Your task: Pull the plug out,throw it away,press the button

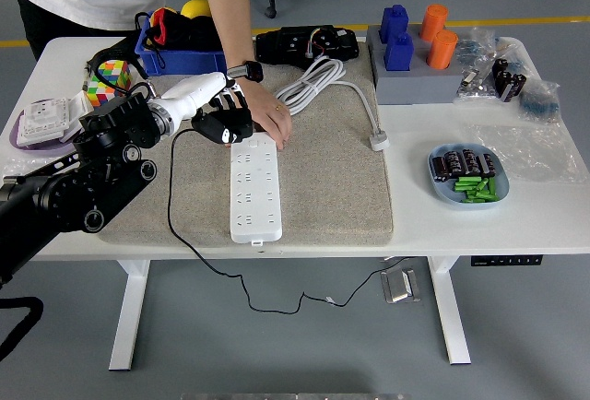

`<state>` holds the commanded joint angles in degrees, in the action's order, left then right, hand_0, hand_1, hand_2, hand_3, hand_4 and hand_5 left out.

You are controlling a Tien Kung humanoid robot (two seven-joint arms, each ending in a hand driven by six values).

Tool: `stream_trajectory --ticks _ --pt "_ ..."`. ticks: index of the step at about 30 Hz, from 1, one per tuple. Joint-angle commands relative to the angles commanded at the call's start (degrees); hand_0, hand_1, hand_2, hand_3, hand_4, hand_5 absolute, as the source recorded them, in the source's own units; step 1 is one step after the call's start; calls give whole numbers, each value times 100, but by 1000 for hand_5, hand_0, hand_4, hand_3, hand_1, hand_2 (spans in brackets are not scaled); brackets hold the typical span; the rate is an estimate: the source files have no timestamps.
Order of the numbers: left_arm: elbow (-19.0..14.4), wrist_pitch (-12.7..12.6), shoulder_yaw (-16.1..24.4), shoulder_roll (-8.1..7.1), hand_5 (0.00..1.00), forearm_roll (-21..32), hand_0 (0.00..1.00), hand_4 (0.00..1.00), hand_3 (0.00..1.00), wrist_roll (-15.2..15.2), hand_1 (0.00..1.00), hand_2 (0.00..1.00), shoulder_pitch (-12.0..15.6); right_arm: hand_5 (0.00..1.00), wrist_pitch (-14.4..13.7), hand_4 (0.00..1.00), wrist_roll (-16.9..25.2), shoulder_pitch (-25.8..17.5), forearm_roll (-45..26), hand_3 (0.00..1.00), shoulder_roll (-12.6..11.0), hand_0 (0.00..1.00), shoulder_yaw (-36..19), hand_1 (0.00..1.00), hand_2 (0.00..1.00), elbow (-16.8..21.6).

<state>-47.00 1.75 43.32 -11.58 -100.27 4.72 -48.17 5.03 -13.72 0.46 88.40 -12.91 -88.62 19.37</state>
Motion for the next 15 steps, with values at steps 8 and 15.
stream_trajectory --ticks 8,15 --pt "931 51 -59 -146 2 103 549 691 546 54 365 381 88 658 1 883 1 6 -7 713 -7 767 9 729 724 -2" --pt "1060 -12 -92 -138 2 173 557 688 547 -6 374 385 147 658 0 883 4 8 -20 713 -15 767 42 729 724 7"
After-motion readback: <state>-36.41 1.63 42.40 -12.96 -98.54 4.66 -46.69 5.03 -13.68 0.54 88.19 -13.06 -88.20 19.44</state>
